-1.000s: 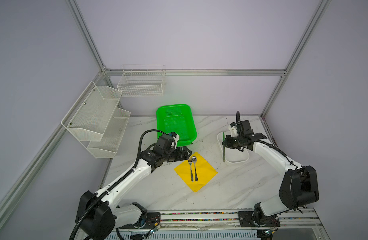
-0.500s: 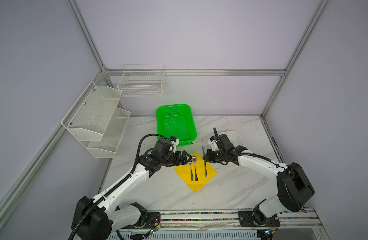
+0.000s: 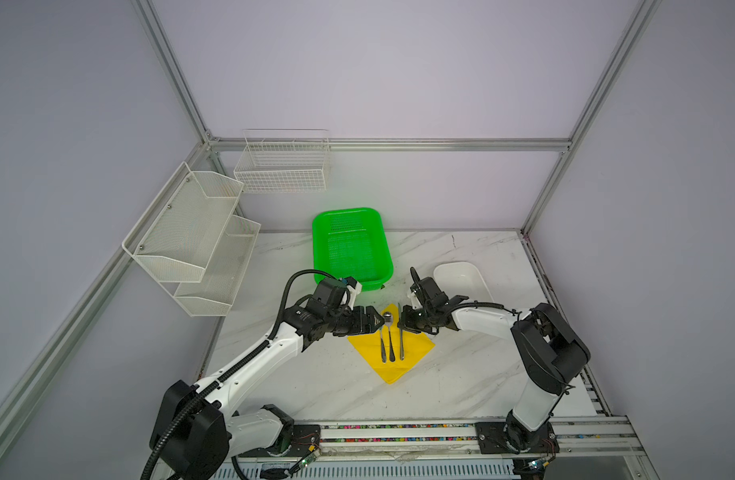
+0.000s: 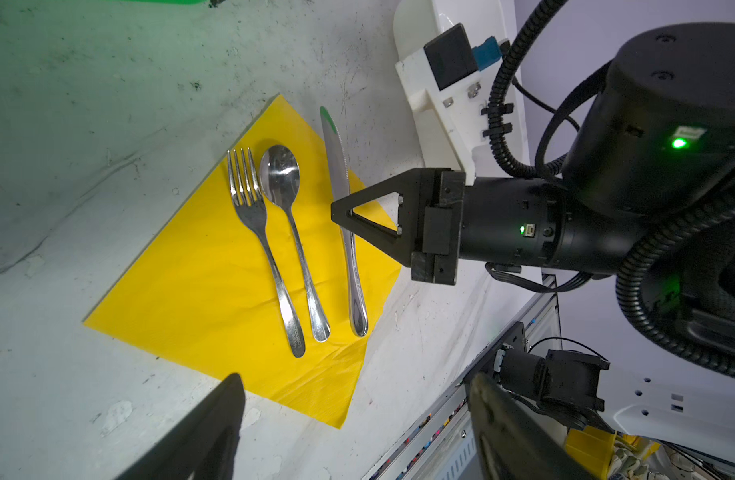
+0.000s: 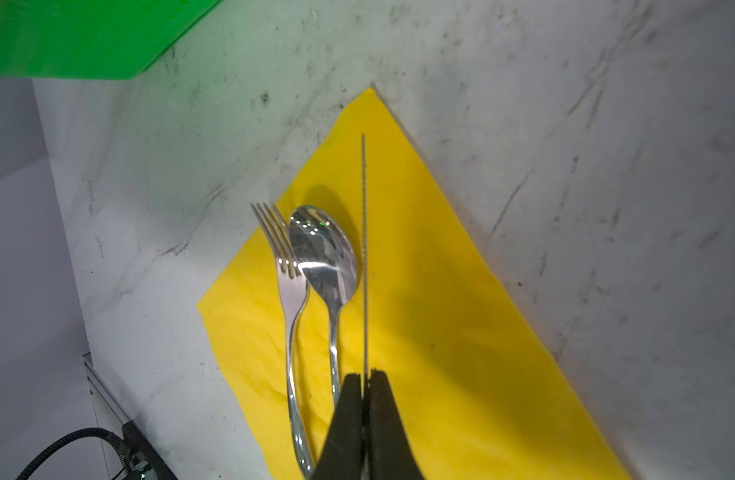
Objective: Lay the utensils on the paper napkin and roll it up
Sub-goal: 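Carry the knife over the napkin beside the spoon with the right gripper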
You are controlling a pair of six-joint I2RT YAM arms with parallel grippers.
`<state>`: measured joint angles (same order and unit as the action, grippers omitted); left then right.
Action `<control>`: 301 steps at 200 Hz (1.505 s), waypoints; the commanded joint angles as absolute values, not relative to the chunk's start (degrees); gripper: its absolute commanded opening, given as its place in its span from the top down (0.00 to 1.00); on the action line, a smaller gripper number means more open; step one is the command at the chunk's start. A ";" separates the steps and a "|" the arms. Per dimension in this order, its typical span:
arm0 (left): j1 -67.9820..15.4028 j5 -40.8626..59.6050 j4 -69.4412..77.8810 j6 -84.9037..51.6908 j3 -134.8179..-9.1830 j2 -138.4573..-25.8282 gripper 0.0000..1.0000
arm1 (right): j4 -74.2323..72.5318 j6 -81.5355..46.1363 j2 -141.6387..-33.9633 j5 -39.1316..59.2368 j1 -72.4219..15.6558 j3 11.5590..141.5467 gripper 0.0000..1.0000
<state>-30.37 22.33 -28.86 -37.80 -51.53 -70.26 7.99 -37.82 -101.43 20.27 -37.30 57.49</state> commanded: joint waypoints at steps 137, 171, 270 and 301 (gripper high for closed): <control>-30.30 22.23 -27.62 -36.79 -52.84 -69.52 0.06 | 9.68 -34.65 -107.13 20.83 -37.71 63.96 1.00; -30.28 21.92 -27.60 -36.99 -52.73 -69.25 0.04 | 10.55 -34.10 -107.41 20.26 -37.73 63.66 0.98; -30.32 21.59 -27.94 -37.52 -52.82 -69.26 0.02 | 10.84 -34.54 -107.60 19.62 -37.71 62.58 0.92; -30.32 21.62 -27.88 -37.46 -52.82 -69.27 0.01 | 10.55 -35.11 -107.49 19.69 -37.75 61.83 0.91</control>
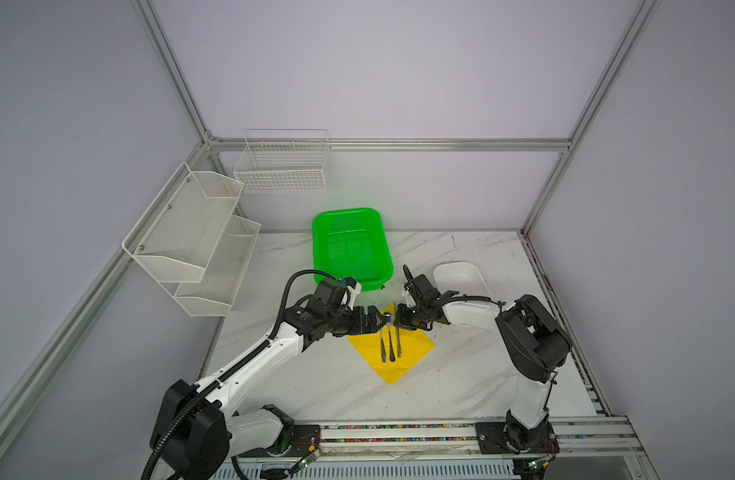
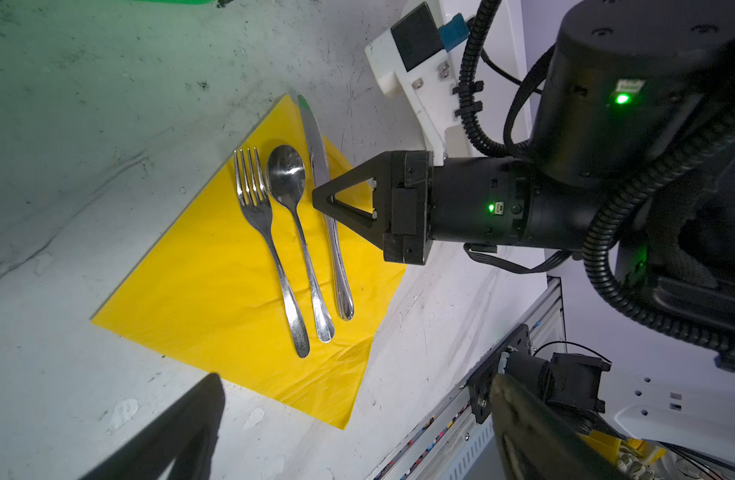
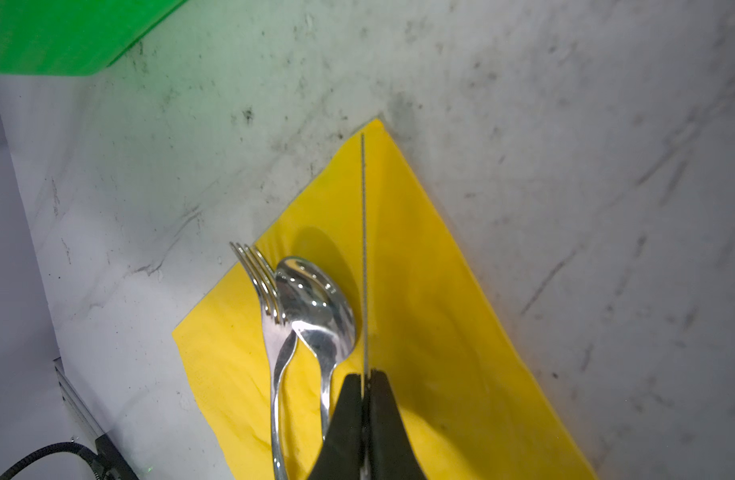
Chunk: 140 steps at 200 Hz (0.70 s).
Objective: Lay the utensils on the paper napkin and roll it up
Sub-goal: 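Carry the knife over the napkin beside the spoon with the right gripper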
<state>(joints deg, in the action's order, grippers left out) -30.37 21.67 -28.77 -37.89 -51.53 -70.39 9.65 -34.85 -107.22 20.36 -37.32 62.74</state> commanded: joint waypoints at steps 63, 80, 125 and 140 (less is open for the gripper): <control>-30.32 20.74 -29.00 -37.01 -53.25 -68.67 0.00 | 11.95 -35.29 -106.72 18.63 -37.78 61.72 0.86; -30.26 20.67 -29.10 -37.10 -53.35 -68.62 0.00 | 11.95 -35.33 -106.44 18.52 -37.75 61.56 0.86; -30.32 20.83 -29.13 -37.44 -53.44 -68.56 0.00 | 11.16 -36.74 -105.77 18.46 -37.71 60.82 0.86; -30.32 20.79 -29.10 -37.44 -53.35 -68.34 0.00 | 11.58 -37.35 -105.99 18.07 -37.77 60.86 0.86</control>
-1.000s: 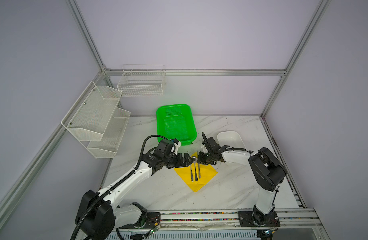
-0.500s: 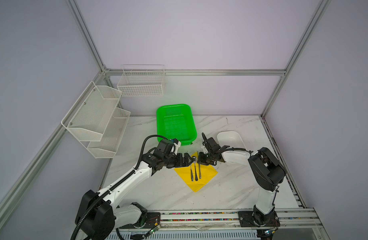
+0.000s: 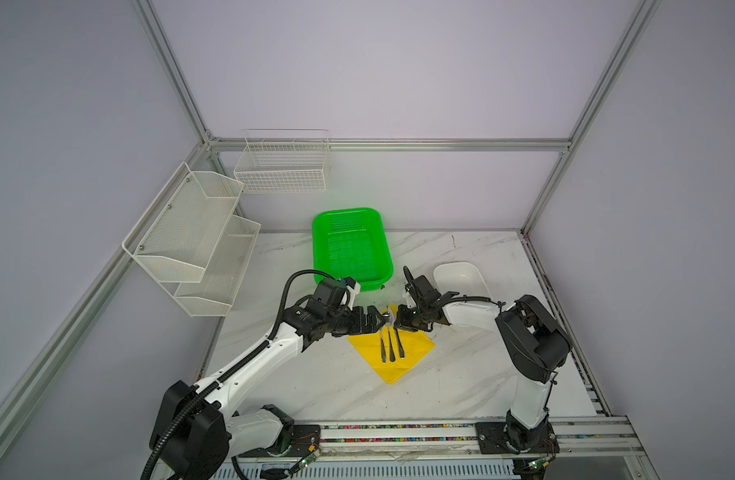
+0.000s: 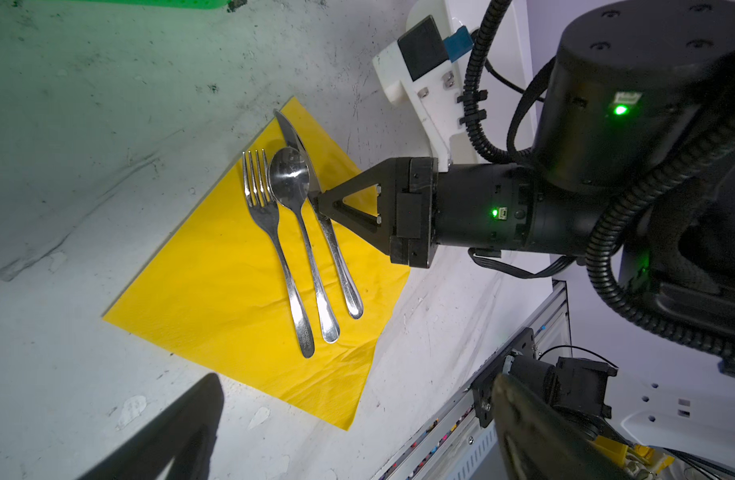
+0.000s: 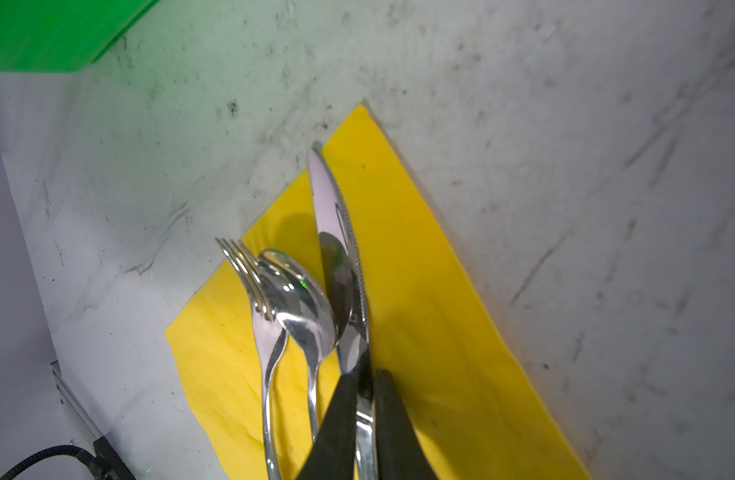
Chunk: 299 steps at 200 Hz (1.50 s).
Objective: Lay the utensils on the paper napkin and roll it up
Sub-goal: 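Carry the knife over the napkin beside the spoon with the right gripper, then lower the knife beside the spoon and open the right gripper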
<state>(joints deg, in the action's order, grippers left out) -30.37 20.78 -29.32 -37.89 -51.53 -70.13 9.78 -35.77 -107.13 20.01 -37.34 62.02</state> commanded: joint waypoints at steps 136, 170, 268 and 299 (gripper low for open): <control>-30.06 10.22 -30.94 -40.17 -51.94 -62.69 0.00 | 30.86 -35.75 -107.07 -1.09 -46.99 72.21 0.76; -29.98 10.09 -31.10 -40.08 -51.68 -62.16 0.00 | 31.45 -36.12 -108.34 -1.31 -47.90 72.78 0.76; -29.98 9.84 -31.00 -40.21 -50.86 -61.22 0.00 | 32.01 -39.20 -111.20 0.38 -48.05 72.78 0.83; -29.97 9.93 -31.12 -40.43 -50.63 -61.18 0.01 | 31.82 -41.76 -111.28 0.21 -47.98 72.66 0.84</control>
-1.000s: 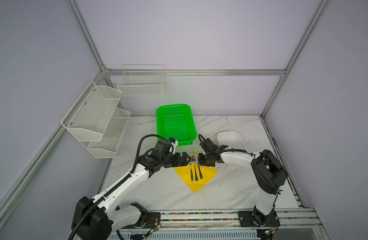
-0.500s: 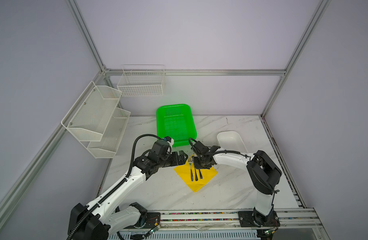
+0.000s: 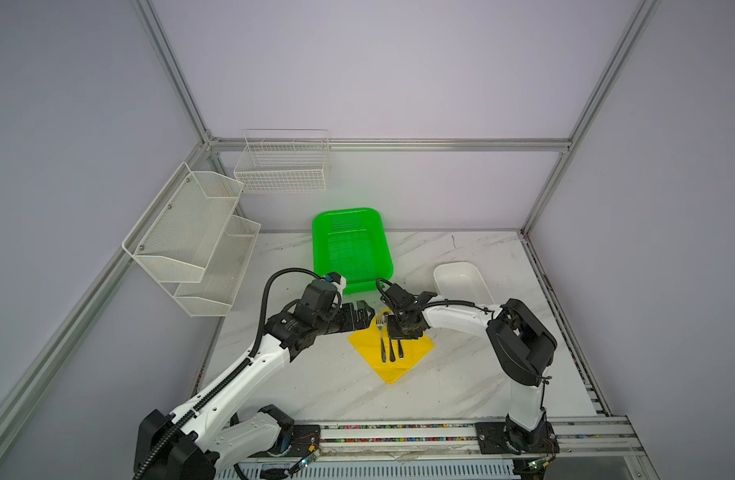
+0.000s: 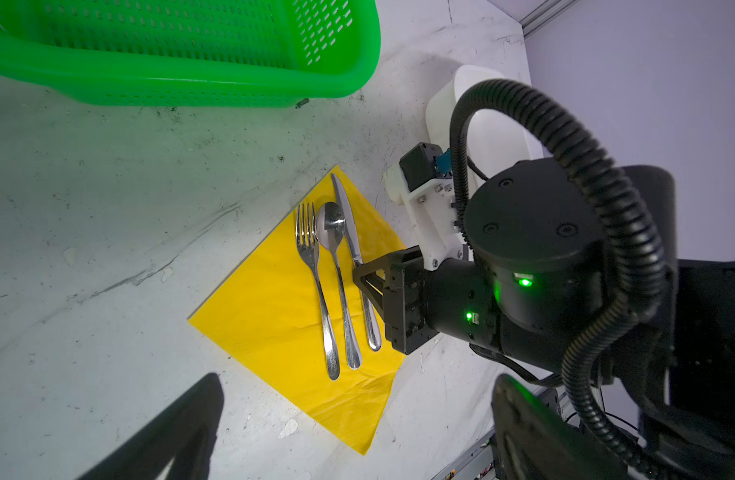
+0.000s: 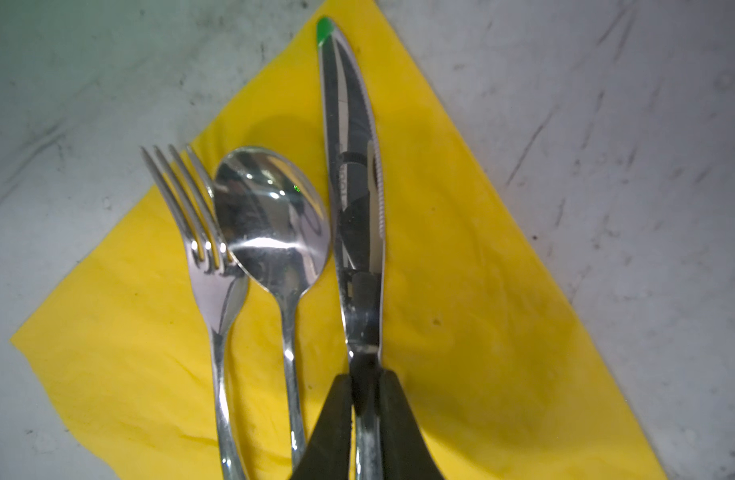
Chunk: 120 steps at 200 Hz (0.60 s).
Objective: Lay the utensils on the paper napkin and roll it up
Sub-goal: 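Lower the knife beside the spoon and open the right gripper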
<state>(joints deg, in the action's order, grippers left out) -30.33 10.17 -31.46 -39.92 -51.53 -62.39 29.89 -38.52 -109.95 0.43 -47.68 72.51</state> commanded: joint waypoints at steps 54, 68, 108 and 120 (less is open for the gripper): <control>-29.97 9.84 -31.49 -40.43 -50.21 -61.09 0.01 | 31.68 -42.98 -110.17 -1.08 -47.71 72.03 0.85; -29.92 9.97 -31.53 -40.74 -50.01 -61.17 0.01 | 31.64 -43.06 -110.30 -0.95 -47.60 72.07 0.85; -29.88 9.84 -31.63 -40.72 -50.04 -60.79 0.00 | 31.20 -43.87 -108.80 -2.10 -47.61 71.90 0.83; -29.88 9.71 -31.58 -40.69 -50.01 -60.65 0.00 | 31.54 -43.76 -108.26 -2.15 -47.61 72.54 0.81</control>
